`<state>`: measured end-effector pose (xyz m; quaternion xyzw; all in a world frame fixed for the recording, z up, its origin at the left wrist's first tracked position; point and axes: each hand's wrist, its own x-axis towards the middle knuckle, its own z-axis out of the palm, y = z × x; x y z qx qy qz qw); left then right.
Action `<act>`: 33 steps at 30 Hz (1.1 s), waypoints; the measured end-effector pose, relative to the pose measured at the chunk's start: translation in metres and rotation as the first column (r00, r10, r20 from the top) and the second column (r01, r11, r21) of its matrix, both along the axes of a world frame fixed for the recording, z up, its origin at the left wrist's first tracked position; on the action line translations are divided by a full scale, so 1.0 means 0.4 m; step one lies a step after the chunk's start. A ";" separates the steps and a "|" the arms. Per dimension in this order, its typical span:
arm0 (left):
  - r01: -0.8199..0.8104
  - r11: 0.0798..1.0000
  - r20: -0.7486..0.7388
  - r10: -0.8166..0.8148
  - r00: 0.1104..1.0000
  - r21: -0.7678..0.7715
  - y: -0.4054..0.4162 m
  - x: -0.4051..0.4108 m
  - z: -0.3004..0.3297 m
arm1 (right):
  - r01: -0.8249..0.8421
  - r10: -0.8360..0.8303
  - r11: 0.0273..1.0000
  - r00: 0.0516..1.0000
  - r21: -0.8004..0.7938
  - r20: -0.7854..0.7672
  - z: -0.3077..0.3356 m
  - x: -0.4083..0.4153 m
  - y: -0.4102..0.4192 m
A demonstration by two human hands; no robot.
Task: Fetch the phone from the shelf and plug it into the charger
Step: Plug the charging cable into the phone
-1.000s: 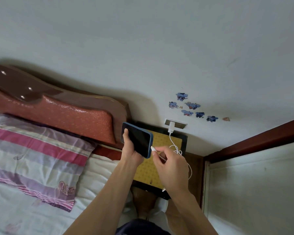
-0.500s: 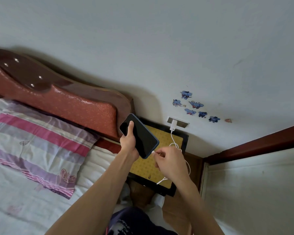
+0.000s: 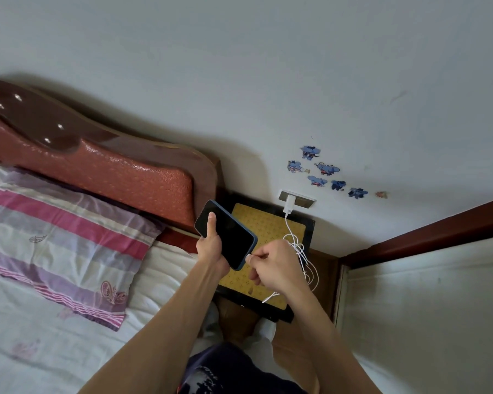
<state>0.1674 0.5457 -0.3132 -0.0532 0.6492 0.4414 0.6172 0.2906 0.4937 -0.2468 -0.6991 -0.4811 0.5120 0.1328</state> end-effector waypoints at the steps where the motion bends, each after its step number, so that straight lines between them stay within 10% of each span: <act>1: 0.008 1.000 0.011 -0.008 1.000 -0.012 -0.003 -0.004 -0.008 | -0.021 0.021 1.000 1.000 -0.006 -0.017 -0.001 0.002 0.001; 6: 0.093 0.996 0.136 -0.090 0.987 -0.013 -0.009 -0.039 -0.049 | -0.138 0.107 0.983 0.967 -0.118 -0.233 -0.028 0.030 0.021; 11: 0.175 0.984 0.160 -0.180 0.971 0.042 -0.024 -0.033 -0.100 | -0.063 -0.336 0.853 0.694 -0.518 -0.637 -0.116 0.046 0.047; 26: 0.495 0.859 -0.159 -0.511 0.844 -0.131 0.044 -0.133 -0.261 | -0.172 -0.579 0.734 0.347 -0.657 -0.738 -0.438 -0.094 0.066; 29: 0.551 0.813 -0.235 -0.582 0.778 -0.188 0.067 -0.165 -0.316 | -0.110 -0.585 0.726 0.421 -0.679 -0.693 -0.487 -0.120 0.099; 33: 0.616 0.766 -0.238 -0.642 0.729 -0.183 0.076 -0.214 -0.355 | 0.135 -0.366 0.840 0.856 -0.526 -0.365 -0.579 -0.144 0.152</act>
